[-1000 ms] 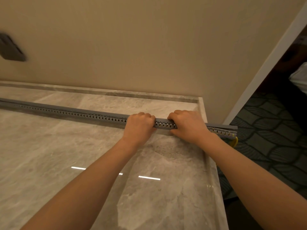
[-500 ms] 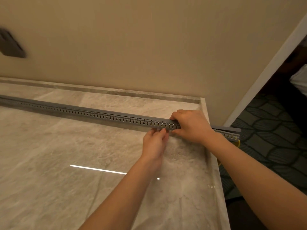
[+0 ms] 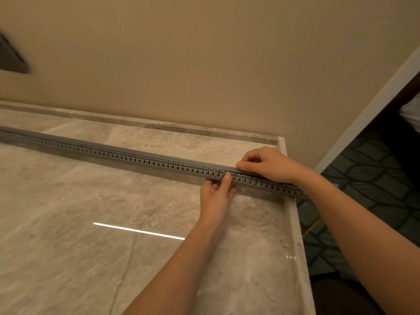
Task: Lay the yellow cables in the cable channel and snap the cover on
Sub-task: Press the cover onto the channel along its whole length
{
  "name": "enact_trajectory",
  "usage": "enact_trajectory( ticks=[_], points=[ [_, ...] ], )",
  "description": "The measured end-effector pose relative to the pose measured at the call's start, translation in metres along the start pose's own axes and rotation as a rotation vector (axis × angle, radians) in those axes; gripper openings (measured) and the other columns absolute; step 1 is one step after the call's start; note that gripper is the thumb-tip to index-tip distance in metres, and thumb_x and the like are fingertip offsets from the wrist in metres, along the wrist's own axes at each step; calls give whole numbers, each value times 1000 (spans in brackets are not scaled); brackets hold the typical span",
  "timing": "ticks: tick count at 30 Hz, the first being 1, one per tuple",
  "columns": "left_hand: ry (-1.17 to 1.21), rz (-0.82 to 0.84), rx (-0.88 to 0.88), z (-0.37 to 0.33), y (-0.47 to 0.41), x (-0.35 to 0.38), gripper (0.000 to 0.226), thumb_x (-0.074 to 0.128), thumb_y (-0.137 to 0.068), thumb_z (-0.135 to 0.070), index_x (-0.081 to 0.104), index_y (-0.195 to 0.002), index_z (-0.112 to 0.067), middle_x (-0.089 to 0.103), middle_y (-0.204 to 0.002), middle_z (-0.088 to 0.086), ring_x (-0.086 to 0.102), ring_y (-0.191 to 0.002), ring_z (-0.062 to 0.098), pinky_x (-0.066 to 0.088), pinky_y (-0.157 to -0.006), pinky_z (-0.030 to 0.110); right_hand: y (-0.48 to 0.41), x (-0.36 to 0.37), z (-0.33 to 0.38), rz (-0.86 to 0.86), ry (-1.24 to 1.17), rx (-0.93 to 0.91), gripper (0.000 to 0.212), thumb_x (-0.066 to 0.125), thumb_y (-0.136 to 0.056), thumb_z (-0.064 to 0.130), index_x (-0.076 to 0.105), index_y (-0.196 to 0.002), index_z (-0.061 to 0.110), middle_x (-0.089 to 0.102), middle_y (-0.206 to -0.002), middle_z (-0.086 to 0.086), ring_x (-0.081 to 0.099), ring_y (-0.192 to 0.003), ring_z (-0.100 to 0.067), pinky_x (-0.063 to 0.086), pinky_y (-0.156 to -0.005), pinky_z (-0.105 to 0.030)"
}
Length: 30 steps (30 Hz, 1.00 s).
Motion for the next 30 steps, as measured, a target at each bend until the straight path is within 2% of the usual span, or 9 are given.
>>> enact_trajectory(
  ticks=[3, 6, 12, 19, 23, 27, 30],
  points=[
    [-4, -3, 0, 1, -1, -1, 23, 53, -92, -3, 50, -114, 4, 65, -109, 16, 64, -104, 21, 55, -84, 26, -4, 1, -7, 79, -65, 70, 32, 62, -84, 44, 74, -84, 14, 68, -78, -8, 54, -67, -13, 42, -64, -27],
    [0, 4, 5, 3, -3, -1, 26, 53, -92, -3, 49, -117, 5, 64, -113, 17, 64, -106, 23, 55, -86, 30, -5, -1, -10, 58, -134, 83, 29, 66, -79, 46, 75, -78, 18, 70, -76, -10, 54, -65, -13, 43, -62, -26],
    [12, -14, 17, 5, -2, 0, 29, 55, -91, -4, 49, -119, 4, 62, -116, 19, 63, -107, 24, 55, -85, 31, -5, -4, -6, 32, -146, 53, 18, 68, -77, 44, 75, -76, 26, 73, -75, 5, 60, -63, 0, 48, -62, -18],
    [-1, -59, 38, 6, 0, 0, 27, 59, -89, -7, 53, -114, 1, 64, -111, 16, 67, -98, 18, 56, -74, 22, 0, 0, -2, -28, -140, 25, 16, 70, -79, 36, 73, -78, 20, 71, -78, -1, 59, -69, -10, 48, -66, -27],
    [-1, -74, 58, 6, 0, -1, 24, 60, -89, -8, 55, -111, -2, 66, -103, 10, 69, -91, 13, 55, -70, 19, 8, 4, 2, -80, -14, -18, 19, 64, -85, 33, 73, -88, 16, 71, -85, -1, 63, -80, -18, 50, -76, -37],
    [3, -75, 65, 6, -2, -1, 24, 59, -90, -9, 53, -112, -1, 66, -103, 12, 68, -92, 17, 57, -72, 22, 23, 9, 9, -110, 176, -66, 27, 63, -82, 44, 65, -100, 24, 67, -89, 10, 59, -79, -10, 48, -69, -28],
    [-17, -74, 56, 8, -2, -2, 20, 59, -90, -10, 54, -108, -2, 67, -101, 14, 69, -92, 21, 58, -75, 26, 31, 18, 12, -163, 315, -93, 38, 68, -78, 46, 58, -107, 23, 65, -93, 9, 58, -80, -10, 45, -66, -24]
  ],
)
Point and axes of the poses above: each hand's wrist, its own y-axis away from the middle knuckle, its own x-axis out of the palm, z = x × y, the point moved 2 cm from there along -y, towards the middle knuckle
